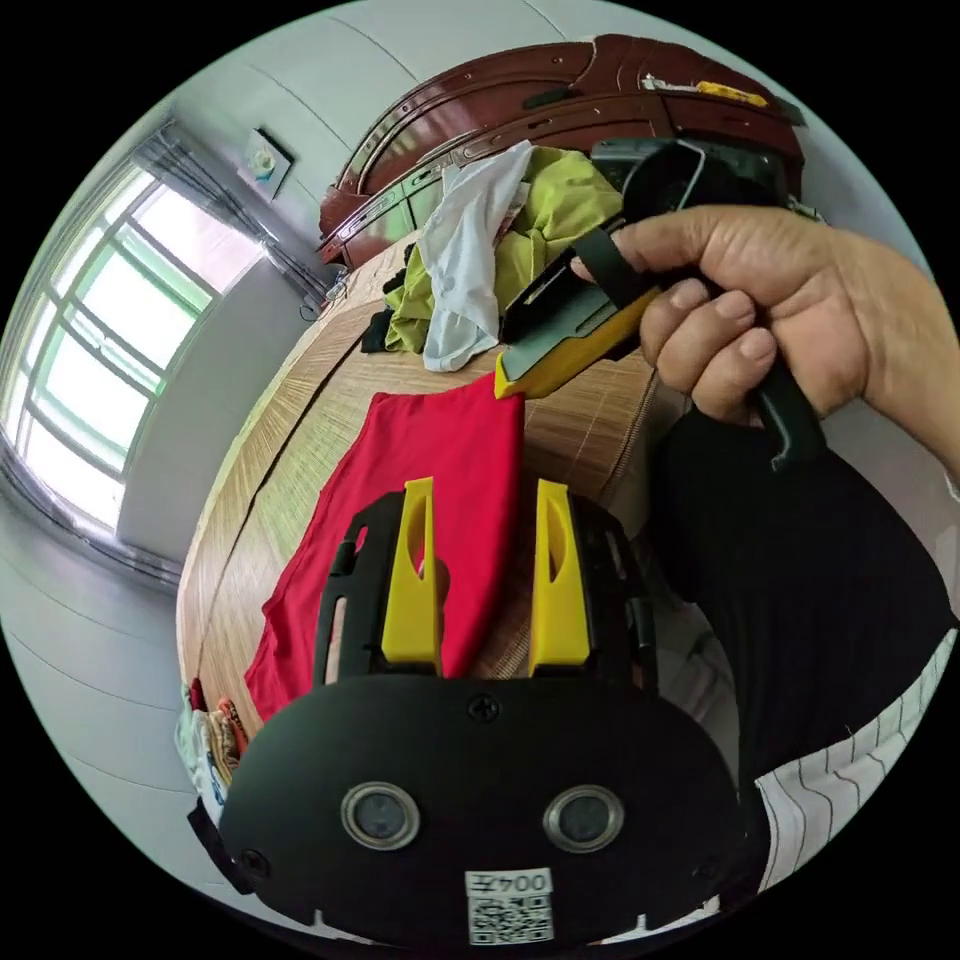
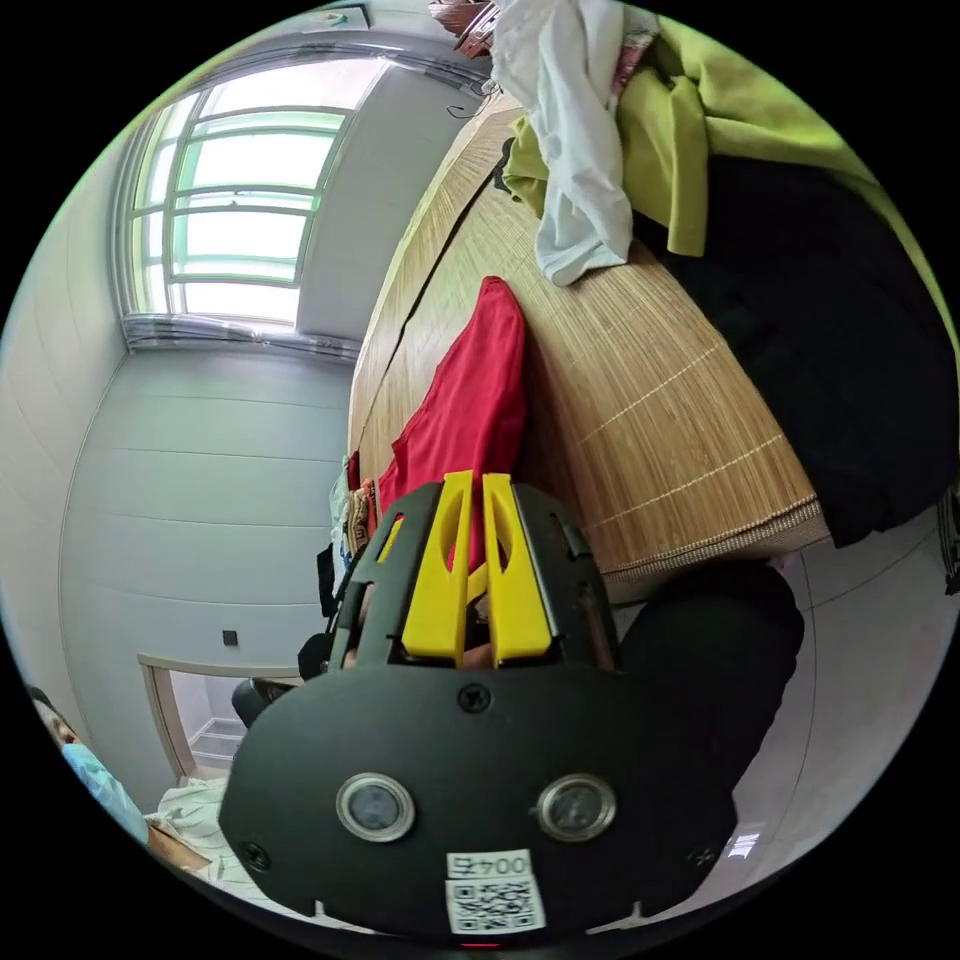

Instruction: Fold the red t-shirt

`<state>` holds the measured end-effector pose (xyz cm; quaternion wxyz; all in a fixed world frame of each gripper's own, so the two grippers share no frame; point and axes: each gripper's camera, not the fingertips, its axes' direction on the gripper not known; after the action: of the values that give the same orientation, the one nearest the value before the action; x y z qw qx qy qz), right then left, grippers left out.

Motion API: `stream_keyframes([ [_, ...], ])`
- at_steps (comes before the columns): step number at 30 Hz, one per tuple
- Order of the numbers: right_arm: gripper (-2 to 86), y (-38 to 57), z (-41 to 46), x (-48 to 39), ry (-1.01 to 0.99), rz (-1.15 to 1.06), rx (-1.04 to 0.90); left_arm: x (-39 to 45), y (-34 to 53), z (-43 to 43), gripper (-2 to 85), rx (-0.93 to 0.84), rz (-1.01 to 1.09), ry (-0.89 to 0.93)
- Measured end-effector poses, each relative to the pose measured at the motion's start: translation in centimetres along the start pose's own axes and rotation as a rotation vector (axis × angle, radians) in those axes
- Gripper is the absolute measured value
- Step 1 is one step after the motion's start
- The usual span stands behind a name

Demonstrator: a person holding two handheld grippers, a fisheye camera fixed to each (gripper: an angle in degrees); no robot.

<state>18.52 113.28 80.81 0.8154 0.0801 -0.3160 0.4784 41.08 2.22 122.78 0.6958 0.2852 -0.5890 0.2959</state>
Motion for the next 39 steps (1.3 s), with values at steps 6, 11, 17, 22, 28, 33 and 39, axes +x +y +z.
stream_keyframes([
  [6,2.9,-1.1,-0.8,-0.9,-0.04,-0.06,-0.034,4.4,-5.1,2.8,8.0,-0.061,0.067,-0.208],
  [11,8.3,-3.3,-2.6,0.5,-0.108,-0.136,0.049,2.7,-6.2,2.4,1.9,-0.012,-0.135,-0.124],
  [17,14.5,-11.0,1.6,6.8,-0.242,0.068,-0.081,1.0,-5.8,1.2,0.8,0.05,-0.246,-0.09],
  [22,16.3,-17.1,6.0,6.9,-0.252,0.115,-0.166,-0.3,-5.0,0.1,0.7,0.099,-0.314,-0.057],
  [28,16.5,-24.0,11.2,5.2,-0.138,0.112,-0.229,-1.1,-4.1,-0.5,0.8,0.124,-0.347,-0.043],
  [33,16.6,-27.0,11.8,4.0,-0.112,0.065,-0.239,-1.7,-3.3,-0.5,0.9,0.135,-0.361,-0.026],
  [39,17.3,-26.9,11.4,7.1,-0.134,0.118,-0.255,-2.0,-2.7,-0.5,1.0,0.157,-0.348,-0.01],
])
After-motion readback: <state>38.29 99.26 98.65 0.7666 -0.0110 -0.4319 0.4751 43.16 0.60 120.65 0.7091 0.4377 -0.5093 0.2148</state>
